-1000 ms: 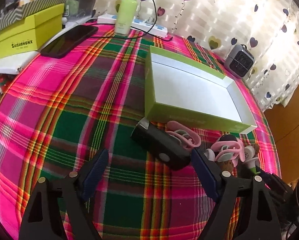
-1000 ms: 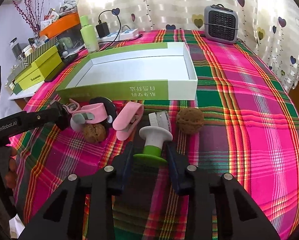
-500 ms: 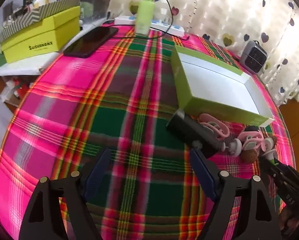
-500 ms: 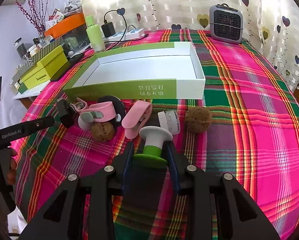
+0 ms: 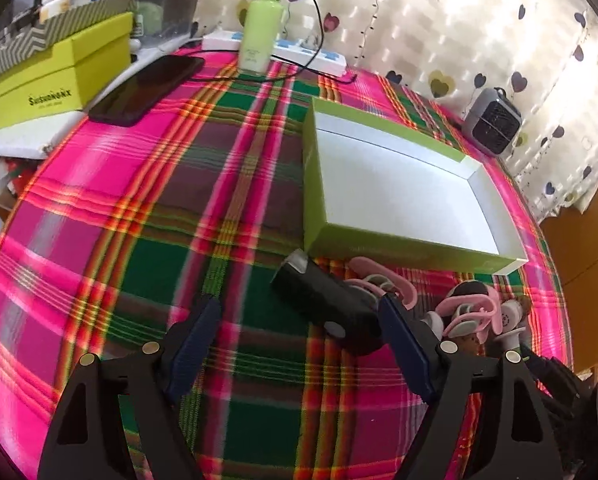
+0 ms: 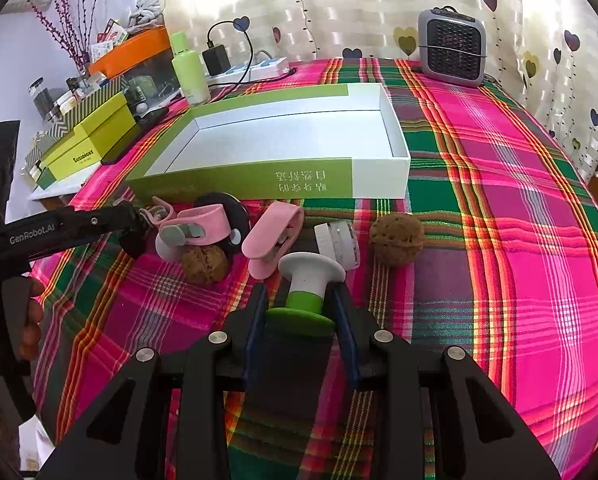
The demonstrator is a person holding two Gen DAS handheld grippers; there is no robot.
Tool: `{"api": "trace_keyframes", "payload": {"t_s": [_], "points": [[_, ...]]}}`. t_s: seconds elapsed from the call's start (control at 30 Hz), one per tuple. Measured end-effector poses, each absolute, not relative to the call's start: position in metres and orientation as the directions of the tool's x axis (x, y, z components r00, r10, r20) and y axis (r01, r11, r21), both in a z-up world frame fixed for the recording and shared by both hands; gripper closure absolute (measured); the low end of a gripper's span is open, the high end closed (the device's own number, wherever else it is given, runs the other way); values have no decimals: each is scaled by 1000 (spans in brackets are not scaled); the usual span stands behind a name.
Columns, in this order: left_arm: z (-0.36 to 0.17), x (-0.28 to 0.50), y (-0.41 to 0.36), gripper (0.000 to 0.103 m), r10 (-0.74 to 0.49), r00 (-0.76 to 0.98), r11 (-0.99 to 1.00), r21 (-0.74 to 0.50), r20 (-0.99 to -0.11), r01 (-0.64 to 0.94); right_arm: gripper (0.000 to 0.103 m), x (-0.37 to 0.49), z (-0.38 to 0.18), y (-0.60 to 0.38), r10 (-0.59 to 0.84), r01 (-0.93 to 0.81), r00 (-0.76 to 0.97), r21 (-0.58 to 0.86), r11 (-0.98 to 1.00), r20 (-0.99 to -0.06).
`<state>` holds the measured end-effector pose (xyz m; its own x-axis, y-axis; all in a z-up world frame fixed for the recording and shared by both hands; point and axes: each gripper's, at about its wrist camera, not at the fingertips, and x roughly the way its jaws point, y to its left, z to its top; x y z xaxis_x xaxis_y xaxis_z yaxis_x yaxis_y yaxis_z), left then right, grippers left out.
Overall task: Organize objects
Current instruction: 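Close the right gripper on the suction cup while the left gripper grasps the black device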
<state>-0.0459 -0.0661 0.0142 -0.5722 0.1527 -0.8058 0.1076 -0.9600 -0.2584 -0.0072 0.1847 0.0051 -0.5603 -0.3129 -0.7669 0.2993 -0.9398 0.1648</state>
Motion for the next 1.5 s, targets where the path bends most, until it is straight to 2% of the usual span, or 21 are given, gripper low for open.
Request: {"api": "trace_keyframes", "payload": {"t_s": [0.7, 1.0, 1.23, 1.3, 1.5], "points": [[14, -25, -98, 21, 116, -574, -964, -232, -810, 132, 69, -6, 5, 179, -323, 316, -557, 165, -934, -765], [11, -43, -82, 22, 70, -559, -971, -185, -826, 151, 69, -6, 4, 178, -328, 321, -557, 166, -932, -763], [9, -50, -74, 34, 8, -562, -982, -113, -827, 153, 69, -7, 3, 175, -328, 327, -558, 161, -931, -762], [10, -50, -75, 43, 1, -567, -982, -109, -824, 156, 69, -7, 4, 175, -328, 327, -558, 161, -931, -762], [10, -48, -78, 58, -10, -579, -982, -102, -815, 160, 69, -7, 4, 175, -330, 327, -557, 163, -931, -762]]}}
